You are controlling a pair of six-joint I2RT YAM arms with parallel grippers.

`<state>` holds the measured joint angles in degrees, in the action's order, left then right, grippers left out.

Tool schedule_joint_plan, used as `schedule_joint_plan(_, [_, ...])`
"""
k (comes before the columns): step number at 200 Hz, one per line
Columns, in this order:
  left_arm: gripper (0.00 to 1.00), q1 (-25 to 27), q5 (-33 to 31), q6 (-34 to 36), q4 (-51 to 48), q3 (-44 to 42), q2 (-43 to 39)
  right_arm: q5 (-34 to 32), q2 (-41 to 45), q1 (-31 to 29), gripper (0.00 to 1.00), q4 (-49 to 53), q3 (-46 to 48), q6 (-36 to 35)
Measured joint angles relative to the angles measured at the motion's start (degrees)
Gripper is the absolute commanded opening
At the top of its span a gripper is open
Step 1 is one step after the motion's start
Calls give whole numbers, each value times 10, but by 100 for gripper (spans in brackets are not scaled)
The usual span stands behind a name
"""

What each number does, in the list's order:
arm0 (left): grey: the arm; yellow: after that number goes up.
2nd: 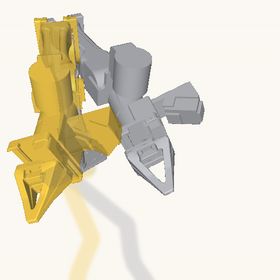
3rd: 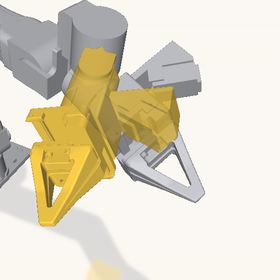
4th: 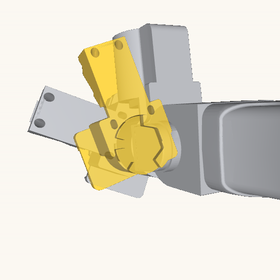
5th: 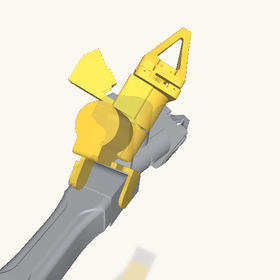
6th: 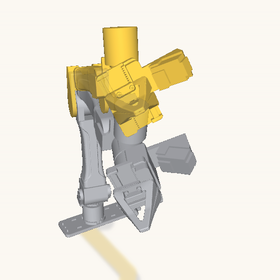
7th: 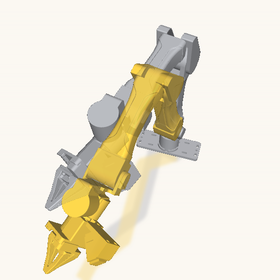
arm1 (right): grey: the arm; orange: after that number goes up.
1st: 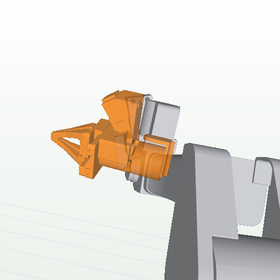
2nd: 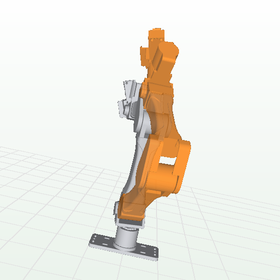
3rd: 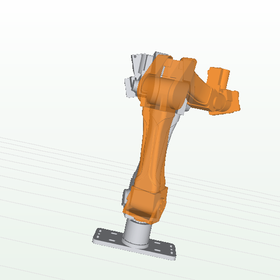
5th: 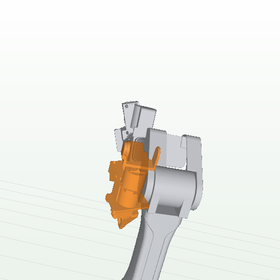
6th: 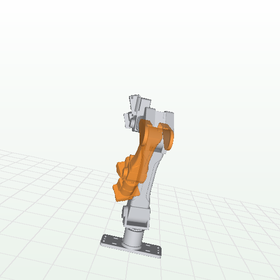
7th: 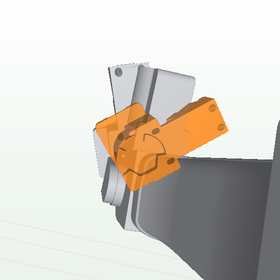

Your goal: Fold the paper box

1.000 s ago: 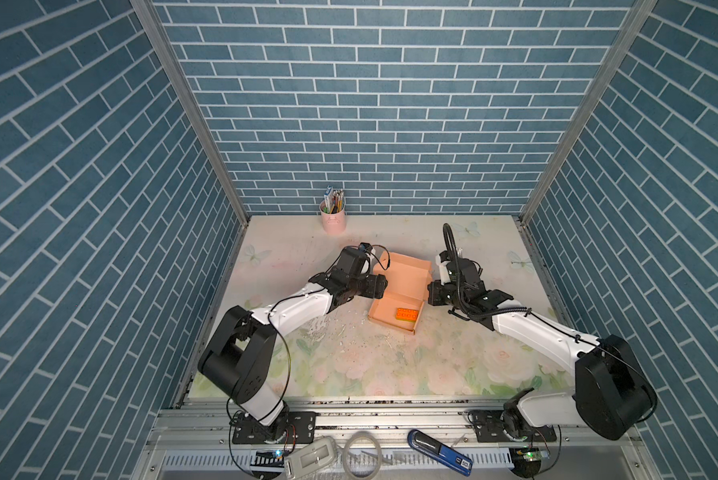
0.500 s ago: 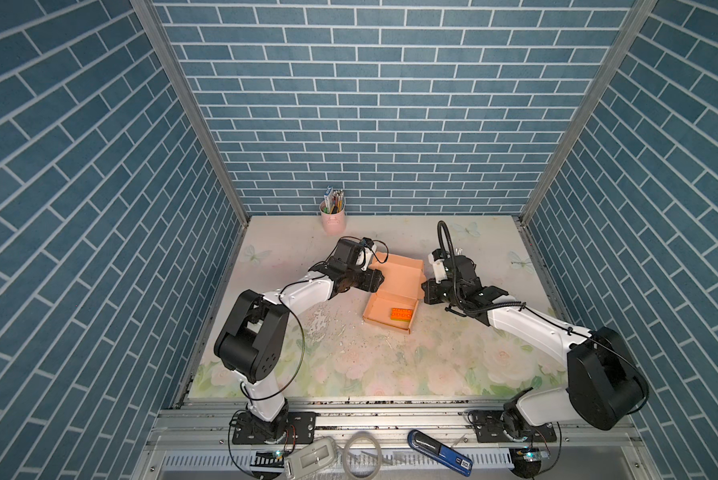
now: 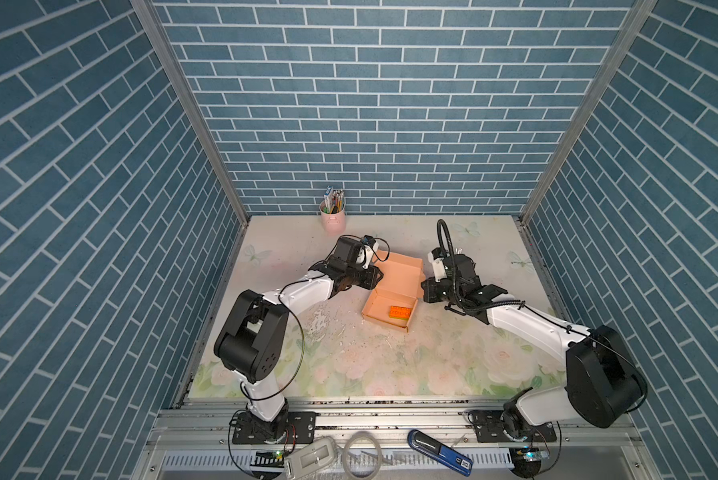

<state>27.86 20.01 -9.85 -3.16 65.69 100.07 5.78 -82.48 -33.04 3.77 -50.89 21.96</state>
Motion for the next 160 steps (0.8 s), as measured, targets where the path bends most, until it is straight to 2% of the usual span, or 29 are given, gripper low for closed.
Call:
schedule_joint_plan(74, [11, 0, -50, -13, 17, -1, -1, 1, 0, 0, 0, -5, -1, 0])
schedule_joint_plan(98, [11, 0, -57, -14, 23, -9, -11, 1, 0, 0, 0, -8, -1, 0])
schedule_joint_plan(115, [18, 0, -56, -15, 31, -21, -23, 3, -1, 0, 0, -9, -1, 0])
schedule_joint_plan(128, [34, 0, -54, -17, 35, -29, -32, 4, -3, 0, 0, -12, -1, 0])
schedule_joint_plan(151, [46, 0, -58, -9, 35, -30, -35, 7, -5, 0, 0, -13, -1, 0])
schedule_joint_plan(160, [48, 0, -61, -3, 32, -30, -35, 8, -5, 0, 0, -13, -1, -2])
